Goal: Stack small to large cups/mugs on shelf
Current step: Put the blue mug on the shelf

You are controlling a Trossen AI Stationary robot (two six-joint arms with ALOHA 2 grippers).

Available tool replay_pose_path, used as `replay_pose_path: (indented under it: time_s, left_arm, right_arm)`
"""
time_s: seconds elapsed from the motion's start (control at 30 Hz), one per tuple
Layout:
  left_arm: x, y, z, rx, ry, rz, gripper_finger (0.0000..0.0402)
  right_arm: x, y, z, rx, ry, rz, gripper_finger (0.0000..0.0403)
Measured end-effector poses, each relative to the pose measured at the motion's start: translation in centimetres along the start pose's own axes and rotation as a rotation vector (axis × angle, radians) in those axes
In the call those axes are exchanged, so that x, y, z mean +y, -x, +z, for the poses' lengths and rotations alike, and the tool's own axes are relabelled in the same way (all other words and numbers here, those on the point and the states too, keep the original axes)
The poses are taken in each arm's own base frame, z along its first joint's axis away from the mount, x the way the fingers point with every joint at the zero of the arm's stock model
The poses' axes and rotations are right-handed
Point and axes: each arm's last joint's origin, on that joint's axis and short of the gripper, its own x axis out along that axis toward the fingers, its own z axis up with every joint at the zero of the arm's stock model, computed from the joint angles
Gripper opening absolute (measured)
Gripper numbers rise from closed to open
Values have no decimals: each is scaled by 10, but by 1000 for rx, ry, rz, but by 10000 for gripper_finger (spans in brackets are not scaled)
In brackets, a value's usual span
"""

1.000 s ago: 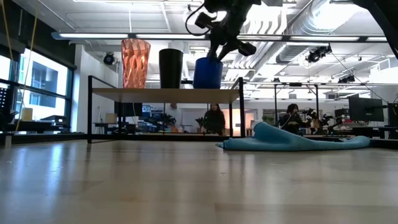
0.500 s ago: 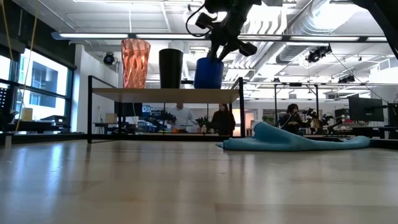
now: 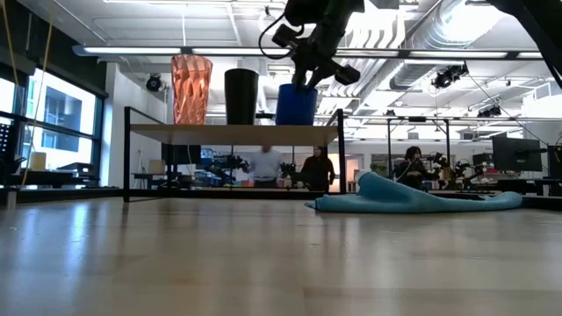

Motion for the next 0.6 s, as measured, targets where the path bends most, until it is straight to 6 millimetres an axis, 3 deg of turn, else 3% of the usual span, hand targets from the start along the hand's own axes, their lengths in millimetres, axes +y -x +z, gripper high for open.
replay_pose_path:
  time_s: [0.6]
  left_arm:
    - [1,0,0,-3,-4,19,193]
  right_arm:
    - [0,0,0,14,74,6,52]
